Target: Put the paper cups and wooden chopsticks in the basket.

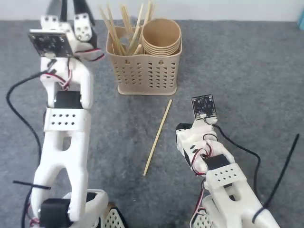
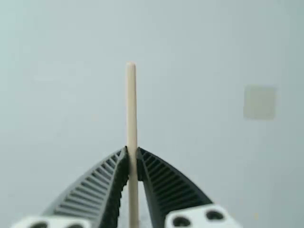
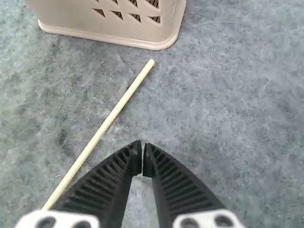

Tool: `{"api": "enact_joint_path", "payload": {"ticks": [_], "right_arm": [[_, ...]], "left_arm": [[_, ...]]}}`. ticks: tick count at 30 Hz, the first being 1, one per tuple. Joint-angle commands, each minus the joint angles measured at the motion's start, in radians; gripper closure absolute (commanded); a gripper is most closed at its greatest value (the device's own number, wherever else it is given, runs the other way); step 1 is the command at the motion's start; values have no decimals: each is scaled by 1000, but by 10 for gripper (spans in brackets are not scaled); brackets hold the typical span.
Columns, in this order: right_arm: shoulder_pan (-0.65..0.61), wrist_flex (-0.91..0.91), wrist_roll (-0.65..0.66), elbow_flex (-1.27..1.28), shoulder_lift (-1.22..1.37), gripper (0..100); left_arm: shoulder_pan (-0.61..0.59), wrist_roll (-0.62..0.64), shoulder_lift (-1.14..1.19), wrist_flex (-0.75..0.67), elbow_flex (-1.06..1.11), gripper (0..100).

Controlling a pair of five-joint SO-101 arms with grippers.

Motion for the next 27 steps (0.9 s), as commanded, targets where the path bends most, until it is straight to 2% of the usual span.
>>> {"api": "enact_joint_path", "payload": {"ticks": [1, 3, 6, 10, 17, 22, 27], "right_arm": [[18, -28, 9, -5, -30, 978], [18, -28, 9, -5, -30, 978], [18, -27, 9, -5, -30, 978], [18, -22, 9, -5, -30, 978], [18, -22, 14, -5, -30, 978], [18, -22, 55, -5, -30, 978], [18, -22, 55, -5, -30, 978]], "left_arm": [[94, 3, -35, 8, -124, 987], [123, 0, -35, -14, -128, 987], [147, 3, -3, -118, -111, 987], [146, 5, 101, -218, -107, 987], [115, 5, 282, -230, -107, 987], [109, 2, 382, -307, -105, 987], [110, 0, 371, -244, -105, 975]]}}
